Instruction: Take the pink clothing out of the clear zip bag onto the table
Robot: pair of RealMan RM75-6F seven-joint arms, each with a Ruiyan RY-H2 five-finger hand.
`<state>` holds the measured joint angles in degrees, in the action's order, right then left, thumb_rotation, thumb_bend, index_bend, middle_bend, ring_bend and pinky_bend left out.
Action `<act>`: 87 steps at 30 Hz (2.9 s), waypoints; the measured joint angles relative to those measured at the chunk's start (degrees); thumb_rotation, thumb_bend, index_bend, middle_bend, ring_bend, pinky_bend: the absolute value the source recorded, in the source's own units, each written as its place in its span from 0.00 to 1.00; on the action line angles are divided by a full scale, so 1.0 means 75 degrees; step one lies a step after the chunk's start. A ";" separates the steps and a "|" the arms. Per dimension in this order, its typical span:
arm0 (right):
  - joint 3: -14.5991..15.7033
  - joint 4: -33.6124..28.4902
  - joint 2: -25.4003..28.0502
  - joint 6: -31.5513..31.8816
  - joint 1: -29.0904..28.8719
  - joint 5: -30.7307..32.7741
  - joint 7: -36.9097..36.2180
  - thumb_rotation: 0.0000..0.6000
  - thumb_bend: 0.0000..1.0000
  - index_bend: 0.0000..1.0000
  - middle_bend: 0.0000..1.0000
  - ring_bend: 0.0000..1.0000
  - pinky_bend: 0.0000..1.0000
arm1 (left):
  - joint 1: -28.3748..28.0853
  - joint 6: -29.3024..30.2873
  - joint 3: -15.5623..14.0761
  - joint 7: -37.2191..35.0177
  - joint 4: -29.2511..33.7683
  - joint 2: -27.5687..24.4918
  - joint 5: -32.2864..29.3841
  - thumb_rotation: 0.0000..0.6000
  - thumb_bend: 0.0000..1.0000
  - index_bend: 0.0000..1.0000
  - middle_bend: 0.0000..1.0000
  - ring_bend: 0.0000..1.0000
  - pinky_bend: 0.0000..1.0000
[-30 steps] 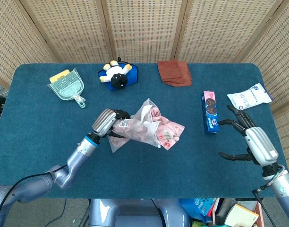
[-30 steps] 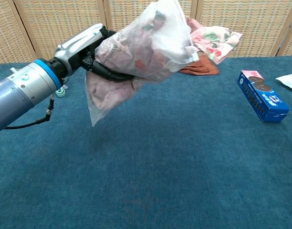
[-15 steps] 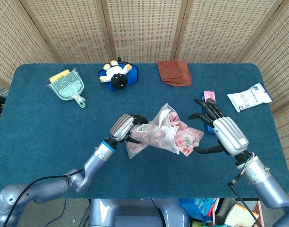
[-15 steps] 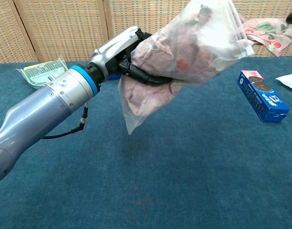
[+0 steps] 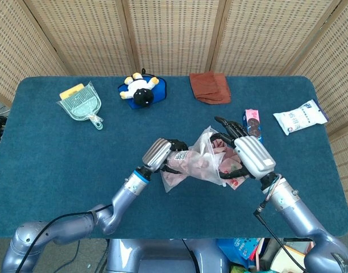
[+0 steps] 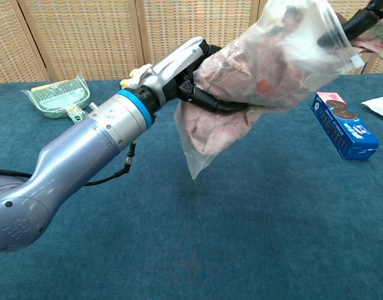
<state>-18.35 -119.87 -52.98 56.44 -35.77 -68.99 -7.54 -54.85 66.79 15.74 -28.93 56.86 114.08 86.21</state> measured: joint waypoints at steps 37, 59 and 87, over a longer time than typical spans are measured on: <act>0.0334 0.0011 -0.0389 -0.0142 -0.0362 -0.0094 0.0680 1.00 0.71 0.70 0.00 0.00 0.00 | -0.0064 0.0151 0.0156 0.0262 0.0743 -0.0222 -0.0159 1.00 0.32 0.62 0.61 0.56 0.61; 0.1125 0.0742 -0.1417 -0.0609 -0.0393 -0.1046 0.0157 1.00 0.78 0.70 0.00 0.00 0.00 | 0.1474 0.0566 -0.0821 0.1799 0.2440 -0.1305 -0.0555 1.00 0.32 0.52 0.36 0.32 0.53; 0.2239 0.2925 -0.1751 -0.1204 -0.0350 -0.2776 -0.2657 1.00 0.78 0.70 0.00 0.00 0.00 | 0.1271 -0.1888 -0.1774 0.4841 0.3347 -0.3780 -0.1431 1.00 0.31 0.03 0.00 0.00 0.00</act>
<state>-1.56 -97.93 -66.12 47.41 -38.40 -89.81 -27.46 -45.31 52.64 2.44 7.38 81.96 85.73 75.48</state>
